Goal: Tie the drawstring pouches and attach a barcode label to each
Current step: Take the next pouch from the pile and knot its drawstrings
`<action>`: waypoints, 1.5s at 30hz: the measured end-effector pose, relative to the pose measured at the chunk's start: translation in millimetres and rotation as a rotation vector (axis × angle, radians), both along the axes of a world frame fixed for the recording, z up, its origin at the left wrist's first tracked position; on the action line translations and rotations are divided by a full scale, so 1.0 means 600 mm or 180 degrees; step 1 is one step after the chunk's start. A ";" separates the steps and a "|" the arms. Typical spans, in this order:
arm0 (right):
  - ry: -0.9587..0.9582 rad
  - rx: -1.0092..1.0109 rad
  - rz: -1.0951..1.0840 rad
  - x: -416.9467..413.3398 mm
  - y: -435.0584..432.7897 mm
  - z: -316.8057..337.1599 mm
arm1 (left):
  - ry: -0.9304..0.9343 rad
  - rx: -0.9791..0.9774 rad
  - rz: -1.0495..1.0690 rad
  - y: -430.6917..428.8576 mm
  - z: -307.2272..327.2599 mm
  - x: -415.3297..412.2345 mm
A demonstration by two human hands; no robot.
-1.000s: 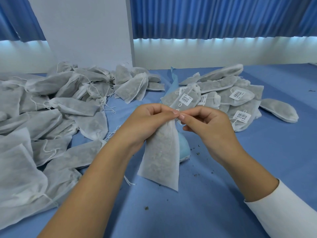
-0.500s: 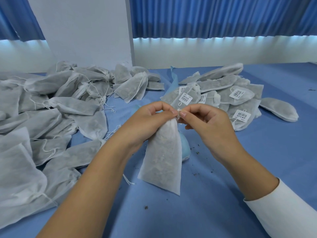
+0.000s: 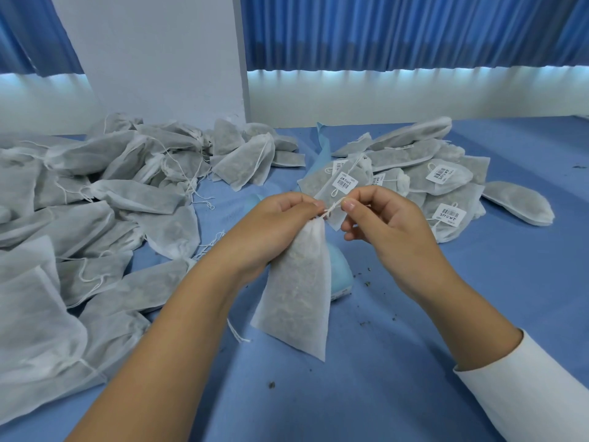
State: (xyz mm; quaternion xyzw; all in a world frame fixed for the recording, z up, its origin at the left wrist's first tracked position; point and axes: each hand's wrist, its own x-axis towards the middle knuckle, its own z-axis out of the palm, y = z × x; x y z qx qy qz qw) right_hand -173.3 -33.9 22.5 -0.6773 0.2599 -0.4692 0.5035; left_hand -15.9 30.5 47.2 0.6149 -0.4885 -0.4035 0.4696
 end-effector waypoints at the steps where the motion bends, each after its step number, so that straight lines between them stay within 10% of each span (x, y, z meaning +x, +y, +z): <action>1: 0.0016 0.0006 -0.0019 -0.001 -0.001 0.001 | 0.0008 -0.0005 0.0000 0.000 0.000 0.001; 27: 0.0496 -0.0705 -0.1304 0.005 -0.024 -0.010 | -0.1592 -0.1145 0.0388 -0.011 -0.027 -0.046; 40: 0.0273 -0.0530 -0.1132 0.003 -0.026 -0.009 | -0.1529 -0.0962 0.0477 -0.014 -0.026 -0.034; 45: 0.0086 -0.0506 -0.1184 -0.002 -0.024 -0.003 | -0.0509 -0.0251 0.0462 -0.016 -0.011 -0.015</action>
